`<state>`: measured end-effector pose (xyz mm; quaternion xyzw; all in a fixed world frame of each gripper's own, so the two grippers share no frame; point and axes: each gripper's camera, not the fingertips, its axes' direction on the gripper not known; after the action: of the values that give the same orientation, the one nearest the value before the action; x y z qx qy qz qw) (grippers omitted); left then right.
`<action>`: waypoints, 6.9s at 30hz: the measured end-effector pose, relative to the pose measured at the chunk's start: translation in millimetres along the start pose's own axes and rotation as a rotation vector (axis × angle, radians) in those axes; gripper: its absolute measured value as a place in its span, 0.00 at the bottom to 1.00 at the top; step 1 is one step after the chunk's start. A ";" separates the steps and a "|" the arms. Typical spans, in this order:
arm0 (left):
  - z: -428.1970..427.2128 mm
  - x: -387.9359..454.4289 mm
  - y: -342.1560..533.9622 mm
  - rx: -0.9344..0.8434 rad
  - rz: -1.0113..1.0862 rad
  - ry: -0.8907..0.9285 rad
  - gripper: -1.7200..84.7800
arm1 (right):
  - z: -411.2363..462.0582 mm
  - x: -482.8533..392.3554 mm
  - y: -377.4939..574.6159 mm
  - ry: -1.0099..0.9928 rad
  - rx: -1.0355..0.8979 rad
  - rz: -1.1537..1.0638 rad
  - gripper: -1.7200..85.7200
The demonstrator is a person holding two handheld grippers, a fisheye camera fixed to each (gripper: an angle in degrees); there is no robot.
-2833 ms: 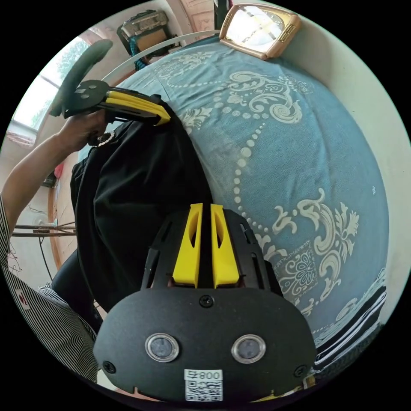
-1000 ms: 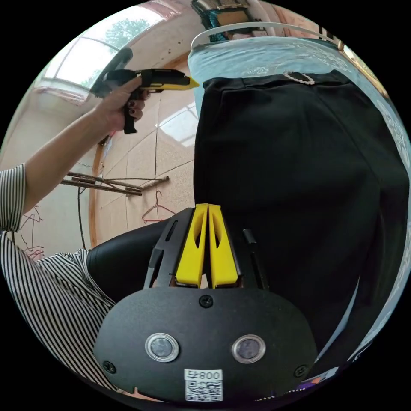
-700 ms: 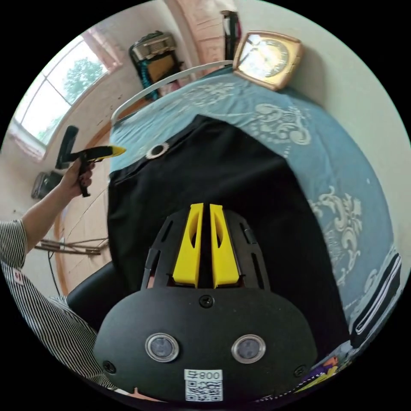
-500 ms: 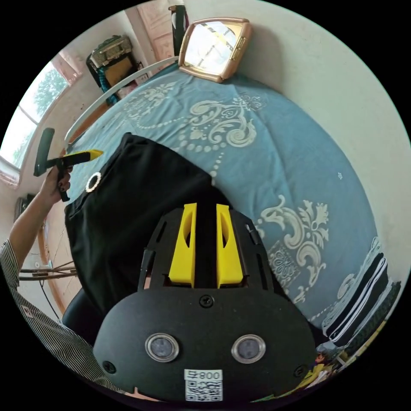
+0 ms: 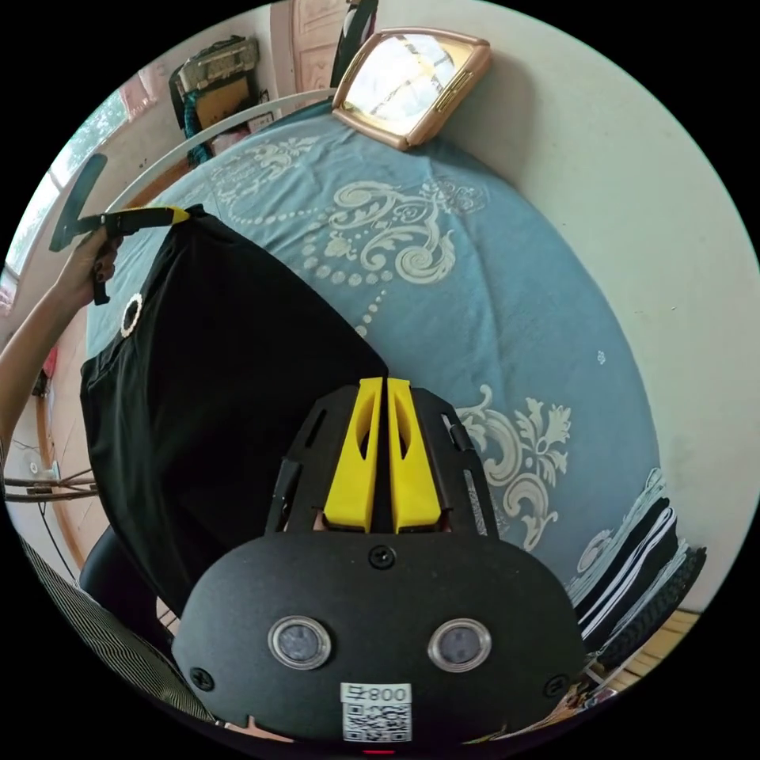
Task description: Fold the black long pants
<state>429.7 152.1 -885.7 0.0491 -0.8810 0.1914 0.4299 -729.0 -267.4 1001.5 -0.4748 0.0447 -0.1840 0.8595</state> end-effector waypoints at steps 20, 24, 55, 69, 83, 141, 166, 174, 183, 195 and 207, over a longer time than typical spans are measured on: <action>-81.1 83.3 166.1 -0.232 -0.105 -0.024 0.11 | 44.8 -87.5 251.3 -0.453 -0.026 -0.057 0.08; -85.4 105.4 158.1 -0.247 -0.115 -0.086 0.05 | 95.5 -120.2 310.7 -0.443 -0.152 -0.023 0.05; -12.7 497.0 108.5 -0.506 0.258 -0.010 0.05 | 139.2 127.7 896.7 -0.027 -0.196 1.275 0.10; -4.2 573.4 59.7 -0.588 0.214 -0.076 0.03 | 179.0 144.7 968.3 -0.059 -0.193 1.187 0.03; 39.8 741.3 -43.5 -0.419 0.479 0.083 0.10 | 181.2 215.4 915.9 0.024 0.082 1.046 0.09; 247.8 918.3 -167.7 -0.570 0.554 0.109 0.03 | 323.0 496.2 749.1 -0.035 -0.267 0.826 0.03; 292.6 956.1 -195.7 -0.461 0.594 0.377 0.04 | 316.1 518.0 662.2 0.011 -0.031 0.767 0.05; 327.3 981.6 -212.6 -0.434 0.581 0.468 0.04 | 325.1 519.2 637.1 -0.149 0.077 0.725 0.04; 351.8 999.3 -196.1 -0.464 0.609 0.523 0.03 | 338.5 538.8 623.0 -0.071 0.067 0.818 0.02; 341.3 981.5 -204.8 -0.383 0.610 0.432 0.06 | 309.7 523.1 631.3 -0.186 0.031 0.689 0.03; 346.7 959.0 -223.5 -0.411 0.641 0.186 0.09 | 301.6 492.0 669.7 0.056 -0.039 0.815 0.10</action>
<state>-370.2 -110.6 -268.4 -0.3333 -0.8288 0.1390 0.4274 -13.0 119.7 656.4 -0.4294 0.2563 0.1597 0.8512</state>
